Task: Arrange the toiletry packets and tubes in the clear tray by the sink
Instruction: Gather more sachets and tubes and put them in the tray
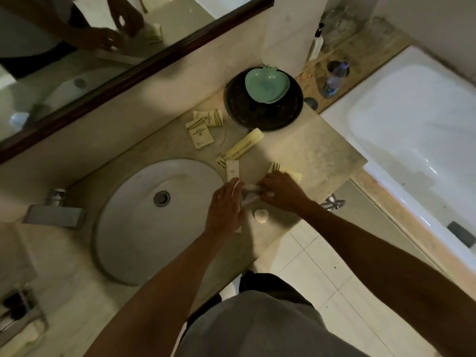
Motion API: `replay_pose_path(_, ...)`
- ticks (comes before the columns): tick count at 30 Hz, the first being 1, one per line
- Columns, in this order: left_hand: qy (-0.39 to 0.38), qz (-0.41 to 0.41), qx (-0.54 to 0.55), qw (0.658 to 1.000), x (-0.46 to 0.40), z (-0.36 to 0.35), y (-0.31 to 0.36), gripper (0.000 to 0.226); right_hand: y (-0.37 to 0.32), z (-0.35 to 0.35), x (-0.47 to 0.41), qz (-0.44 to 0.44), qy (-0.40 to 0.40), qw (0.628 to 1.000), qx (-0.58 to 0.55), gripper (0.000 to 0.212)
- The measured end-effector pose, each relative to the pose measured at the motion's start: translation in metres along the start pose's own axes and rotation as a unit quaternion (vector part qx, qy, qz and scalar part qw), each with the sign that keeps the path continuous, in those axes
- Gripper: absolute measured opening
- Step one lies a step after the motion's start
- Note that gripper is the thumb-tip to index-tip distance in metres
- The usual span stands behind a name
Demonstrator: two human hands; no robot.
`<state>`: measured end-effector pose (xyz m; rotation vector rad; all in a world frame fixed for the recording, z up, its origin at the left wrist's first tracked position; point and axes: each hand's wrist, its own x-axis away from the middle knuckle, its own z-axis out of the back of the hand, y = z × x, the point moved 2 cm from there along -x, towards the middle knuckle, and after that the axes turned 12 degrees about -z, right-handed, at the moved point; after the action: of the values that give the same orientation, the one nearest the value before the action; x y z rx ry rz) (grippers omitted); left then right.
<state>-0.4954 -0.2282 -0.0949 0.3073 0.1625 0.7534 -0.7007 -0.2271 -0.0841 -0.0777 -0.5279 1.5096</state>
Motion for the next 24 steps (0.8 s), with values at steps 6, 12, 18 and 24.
replay_pose_path(6,-0.057,-0.046,-0.048,0.996,-0.021,-0.005,-0.001,0.047,-0.013,0.0,0.021,0.053,0.137,0.989,-0.001,0.032)
replay_pose_path(12,-0.057,0.031,-0.045,0.997,0.021,0.007,-0.023,0.039,0.004,-0.052,0.061,0.007,0.054,0.998,0.032,0.054)
replay_pose_path(18,-0.036,0.119,-0.024,0.992,0.104,0.026,-0.061,0.04,-0.021,-0.063,0.061,-0.078,0.035,0.996,-0.022,0.04)
replay_pose_path(24,0.053,0.201,0.064,0.976,0.232,0.069,-0.1,0.042,-0.157,-0.073,0.073,0.045,0.116,0.99,-0.071,0.043)
